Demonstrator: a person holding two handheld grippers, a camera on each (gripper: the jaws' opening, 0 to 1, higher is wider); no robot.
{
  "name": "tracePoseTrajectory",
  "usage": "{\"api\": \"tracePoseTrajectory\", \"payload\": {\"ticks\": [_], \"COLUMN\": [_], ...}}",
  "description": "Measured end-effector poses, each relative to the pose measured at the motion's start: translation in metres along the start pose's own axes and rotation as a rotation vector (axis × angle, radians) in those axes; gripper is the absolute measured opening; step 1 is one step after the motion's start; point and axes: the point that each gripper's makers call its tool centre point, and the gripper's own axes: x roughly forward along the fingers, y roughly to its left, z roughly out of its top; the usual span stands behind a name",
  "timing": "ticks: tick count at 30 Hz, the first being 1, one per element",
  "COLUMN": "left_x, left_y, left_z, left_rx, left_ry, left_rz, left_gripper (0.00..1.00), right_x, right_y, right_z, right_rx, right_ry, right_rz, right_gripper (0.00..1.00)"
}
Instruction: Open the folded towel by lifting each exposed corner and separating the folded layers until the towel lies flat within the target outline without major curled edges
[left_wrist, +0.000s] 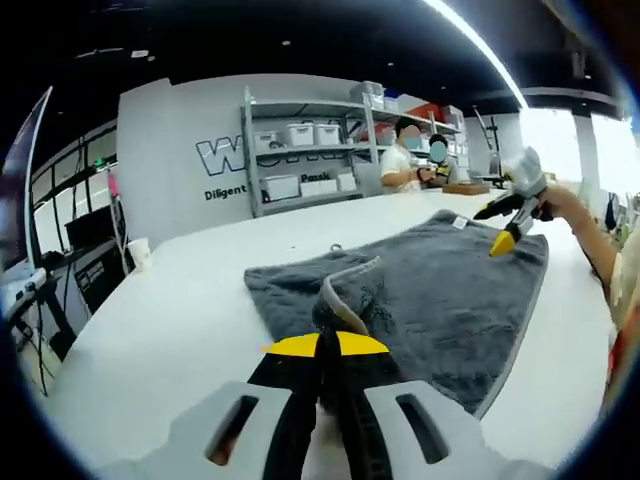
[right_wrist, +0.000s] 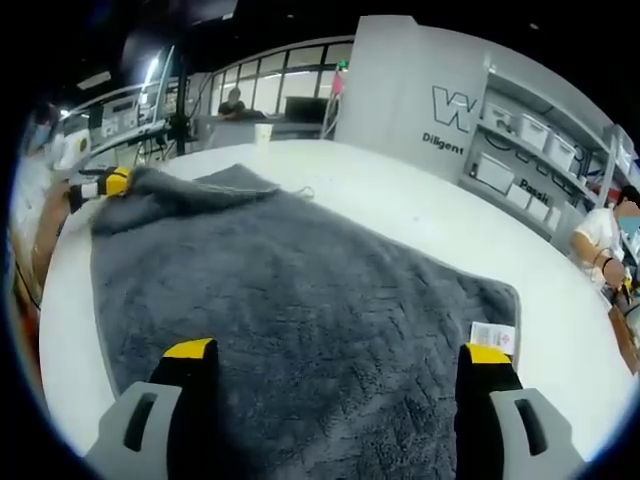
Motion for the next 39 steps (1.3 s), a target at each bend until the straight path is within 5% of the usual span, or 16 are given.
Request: {"api": "tracePoseTrajectory", "payload": {"ticks": [14, 17, 21, 26, 39], "left_x": [-0.033, -0.036, -0.033, -0.033, -0.027], "left_y": [0.06, 0.063, 0.059, 0.059, 0.063], "left_z": [-0.03, -0.044, -0.051, -0.051, -0.021], "left_rx": [-0.016, 0.011, -0.015, -0.028, -0.02], "left_ry": [0.069, 0.132, 0.135, 0.144, 0.112], "left_rz": [0.219, 0.233, 0.206, 0.192, 0.15], "left_gripper": [0.03, 0.04, 0.05, 0.41, 0.82], "right_x": [0.002, 0.003, 0.003, 0.003, 0.003], "right_y": [0.003, 0.003, 0.004, 0.004, 0.005], "right_z": [-0.003, -0.004, -0.004, -0.005, -0.005], "right_rx": [0.001, 0.0, -0.002, -0.003, -0.005], "right_ry": [0.012, 0.015, 0.017, 0.02, 0.021], "right_rz": [0.005, 0.005, 0.008, 0.01, 0.013], "right_gripper": [0.99, 0.99, 0.99, 0.99, 0.99]}}
